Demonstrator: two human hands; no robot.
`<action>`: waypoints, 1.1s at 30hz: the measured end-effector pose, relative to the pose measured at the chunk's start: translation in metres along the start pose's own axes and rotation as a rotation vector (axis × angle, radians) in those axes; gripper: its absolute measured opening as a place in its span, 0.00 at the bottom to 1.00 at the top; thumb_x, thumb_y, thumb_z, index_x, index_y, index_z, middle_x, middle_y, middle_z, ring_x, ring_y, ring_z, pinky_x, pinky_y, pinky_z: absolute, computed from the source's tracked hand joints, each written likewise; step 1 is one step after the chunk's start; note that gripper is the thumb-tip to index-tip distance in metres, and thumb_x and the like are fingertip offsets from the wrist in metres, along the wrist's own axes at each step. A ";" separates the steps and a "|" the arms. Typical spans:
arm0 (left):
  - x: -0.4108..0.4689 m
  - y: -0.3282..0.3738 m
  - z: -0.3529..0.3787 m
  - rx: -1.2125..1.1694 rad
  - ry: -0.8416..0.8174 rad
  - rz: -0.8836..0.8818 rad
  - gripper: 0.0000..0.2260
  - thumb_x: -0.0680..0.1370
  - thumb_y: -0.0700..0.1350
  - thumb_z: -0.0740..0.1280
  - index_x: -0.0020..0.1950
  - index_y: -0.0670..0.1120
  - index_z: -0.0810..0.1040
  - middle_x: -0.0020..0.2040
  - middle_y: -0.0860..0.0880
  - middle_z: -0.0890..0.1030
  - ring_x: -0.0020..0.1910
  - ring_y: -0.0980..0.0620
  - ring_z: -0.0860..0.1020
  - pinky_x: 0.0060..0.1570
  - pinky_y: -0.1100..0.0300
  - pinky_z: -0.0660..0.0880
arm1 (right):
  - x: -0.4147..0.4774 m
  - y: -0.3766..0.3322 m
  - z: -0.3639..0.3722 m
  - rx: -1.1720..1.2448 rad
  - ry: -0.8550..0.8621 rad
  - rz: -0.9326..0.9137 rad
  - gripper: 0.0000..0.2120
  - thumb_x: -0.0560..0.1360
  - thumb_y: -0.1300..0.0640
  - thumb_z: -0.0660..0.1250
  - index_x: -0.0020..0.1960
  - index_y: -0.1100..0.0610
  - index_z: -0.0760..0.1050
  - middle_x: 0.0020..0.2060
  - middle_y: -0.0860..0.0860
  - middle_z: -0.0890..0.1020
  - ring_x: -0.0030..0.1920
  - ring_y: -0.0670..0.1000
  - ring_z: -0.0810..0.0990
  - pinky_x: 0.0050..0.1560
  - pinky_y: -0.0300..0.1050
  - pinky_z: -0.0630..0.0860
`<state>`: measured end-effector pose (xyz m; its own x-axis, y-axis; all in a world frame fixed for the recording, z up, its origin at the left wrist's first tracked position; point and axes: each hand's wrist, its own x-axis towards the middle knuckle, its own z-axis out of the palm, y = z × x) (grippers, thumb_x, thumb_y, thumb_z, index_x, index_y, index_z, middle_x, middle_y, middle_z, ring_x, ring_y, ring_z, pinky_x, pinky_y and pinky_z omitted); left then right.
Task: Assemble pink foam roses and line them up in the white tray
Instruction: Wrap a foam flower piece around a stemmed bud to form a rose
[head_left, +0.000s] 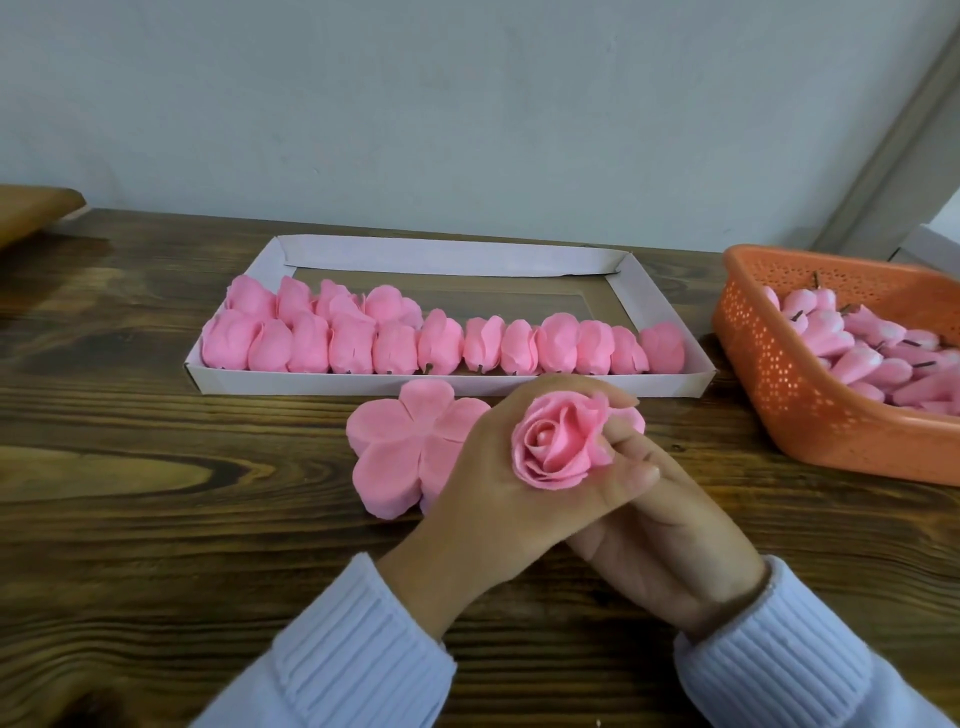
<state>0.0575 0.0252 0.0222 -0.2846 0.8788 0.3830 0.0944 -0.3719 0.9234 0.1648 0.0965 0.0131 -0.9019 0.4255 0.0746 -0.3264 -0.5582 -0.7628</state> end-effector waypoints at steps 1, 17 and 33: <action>0.000 0.000 0.001 -0.016 -0.005 -0.006 0.22 0.65 0.38 0.76 0.57 0.46 0.77 0.51 0.51 0.83 0.51 0.57 0.81 0.50 0.65 0.76 | 0.000 -0.001 0.000 0.012 -0.013 0.016 0.19 0.75 0.60 0.63 0.63 0.66 0.73 0.56 0.61 0.80 0.59 0.57 0.79 0.57 0.50 0.79; -0.002 -0.006 0.002 0.021 -0.100 -0.045 0.49 0.63 0.32 0.78 0.75 0.50 0.53 0.53 0.52 0.81 0.54 0.58 0.80 0.53 0.66 0.75 | -0.003 0.000 0.001 -0.106 0.005 0.165 0.21 0.56 0.44 0.82 0.47 0.48 0.84 0.47 0.49 0.85 0.50 0.48 0.83 0.48 0.45 0.79; -0.001 -0.006 0.002 0.002 0.091 -0.042 0.21 0.71 0.43 0.71 0.63 0.52 0.73 0.46 0.59 0.82 0.47 0.63 0.80 0.46 0.70 0.75 | 0.001 0.001 -0.001 -0.137 0.150 0.219 0.18 0.72 0.48 0.68 0.54 0.59 0.82 0.54 0.65 0.76 0.50 0.60 0.77 0.49 0.49 0.77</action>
<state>0.0592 0.0276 0.0166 -0.3735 0.8628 0.3406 0.0822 -0.3349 0.9387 0.1637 0.0969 0.0117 -0.8912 0.4122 -0.1894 -0.0785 -0.5514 -0.8305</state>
